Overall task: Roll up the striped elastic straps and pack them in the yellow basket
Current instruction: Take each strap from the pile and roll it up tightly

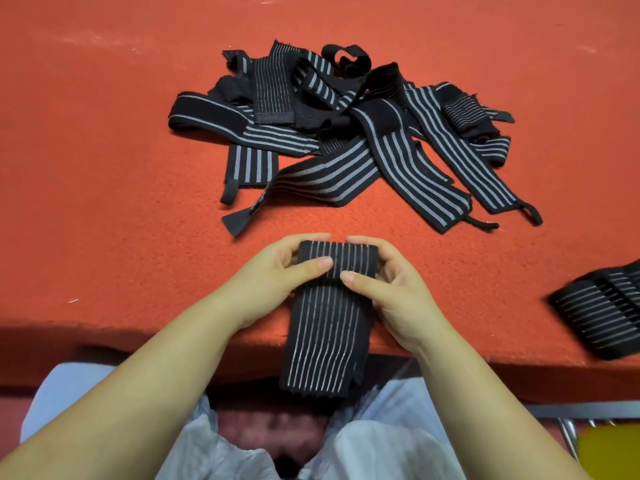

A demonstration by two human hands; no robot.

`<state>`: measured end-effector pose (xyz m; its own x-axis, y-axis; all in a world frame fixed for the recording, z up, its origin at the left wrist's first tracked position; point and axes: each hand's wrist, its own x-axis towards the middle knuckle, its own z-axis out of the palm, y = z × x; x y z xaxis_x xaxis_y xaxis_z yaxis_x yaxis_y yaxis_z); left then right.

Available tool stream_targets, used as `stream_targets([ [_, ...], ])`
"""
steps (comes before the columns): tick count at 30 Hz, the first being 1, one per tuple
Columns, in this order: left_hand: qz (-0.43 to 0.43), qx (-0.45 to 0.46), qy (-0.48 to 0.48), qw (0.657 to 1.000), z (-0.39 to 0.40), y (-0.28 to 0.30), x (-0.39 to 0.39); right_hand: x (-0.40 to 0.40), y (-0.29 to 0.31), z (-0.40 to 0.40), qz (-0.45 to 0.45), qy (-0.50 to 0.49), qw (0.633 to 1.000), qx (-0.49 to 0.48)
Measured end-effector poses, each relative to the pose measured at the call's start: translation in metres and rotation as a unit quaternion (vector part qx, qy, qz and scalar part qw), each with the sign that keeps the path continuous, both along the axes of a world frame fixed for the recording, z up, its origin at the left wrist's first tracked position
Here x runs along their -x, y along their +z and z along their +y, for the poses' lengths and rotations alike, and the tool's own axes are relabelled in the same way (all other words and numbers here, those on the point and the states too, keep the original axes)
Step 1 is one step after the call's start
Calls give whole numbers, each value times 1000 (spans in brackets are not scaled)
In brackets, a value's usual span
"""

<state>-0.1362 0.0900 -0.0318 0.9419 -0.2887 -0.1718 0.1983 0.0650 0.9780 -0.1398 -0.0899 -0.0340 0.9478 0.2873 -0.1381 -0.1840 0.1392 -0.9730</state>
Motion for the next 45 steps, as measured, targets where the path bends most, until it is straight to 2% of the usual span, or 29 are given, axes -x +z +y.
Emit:
stream_targets([
  [5, -5, -13, 17, 1000, -6, 3, 5, 0, 3, 5, 10, -13, 999, 29],
  [10, -13, -6, 2, 1000, -5, 13, 11, 0, 13, 14, 59, -50, 995, 58],
  [13, -30, -1, -10, 999, -12, 24, 17, 7, 24, 19, 39, -65, 996, 53],
  [17, -120, -86, -12, 989, -16, 41, 20, 14, 37, 18, 4, -91, 991, 97],
  [19, -195, -172, -13, 965, -16, 45, 22, 15, 43, 15, 44, -71, 993, 84],
  [20, -243, -227, -18, 943, -17, 46, 24, 17, 46, 13, 81, -51, 993, 69],
  [22, -361, -318, -24, 876, -19, 48, 27, 20, 49, 8, 162, -17, 985, 53],
  [23, -401, -334, -28, 852, -20, 48, 27, 21, 51, 7, 189, -10, 981, 47],
  [24, -417, -332, -29, 846, -21, 48, 27, 22, 52, 6, 194, -14, 980, 45],
  [25, -398, -311, -29, 863, -22, 50, 27, 23, 52, 7, 168, -34, 984, 50],
  [26, -356, -269, -20, 895, -22, 51, 28, 24, 50, 8, 100, -59, 991, 68],
  [27, -299, -219, -4, 929, -22, 52, 27, 26, 49, 9, 6, -85, 992, 97],
  [29, -186, -134, 32, 973, -23, 52, 26, 31, 50, 11, -189, -120, 961, 163],
  [31, -104, -97, 43, 989, -26, 53, 27, 35, 49, 9, -308, -115, 917, 226],
  [33, -74, -59, 41, 995, -28, 52, 31, 38, 47, 7, -334, -108, 904, 243],
  [35, -117, -59, 36, 991, -26, 52, 35, 39, 51, 8, -275, -103, 935, 199],
  [38, -235, -156, 0, 960, -21, 51, 38, 35, 59, 11, -76, -85, 990, 85],
  [39, -288, -211, -3, 934, -20, 50, 37, 33, 59, 10, 0, -62, 996, 69],
  [41, -410, -301, 4, 861, -19, 52, 36, 32, 60, 9, 124, -33, 991, 38],
  [42, -446, -319, 5, 836, -19, 52, 35, 32, 60, 9, 146, -33, 988, 31],
  [43, -453, -316, 3, 834, -19, 51, 35, 32, 59, 10, 133, -38, 990, 34],
  [45, -388, -254, 7, 886, -20, 52, 36, 34, 55, 12, 30, -86, 993, 68],
])
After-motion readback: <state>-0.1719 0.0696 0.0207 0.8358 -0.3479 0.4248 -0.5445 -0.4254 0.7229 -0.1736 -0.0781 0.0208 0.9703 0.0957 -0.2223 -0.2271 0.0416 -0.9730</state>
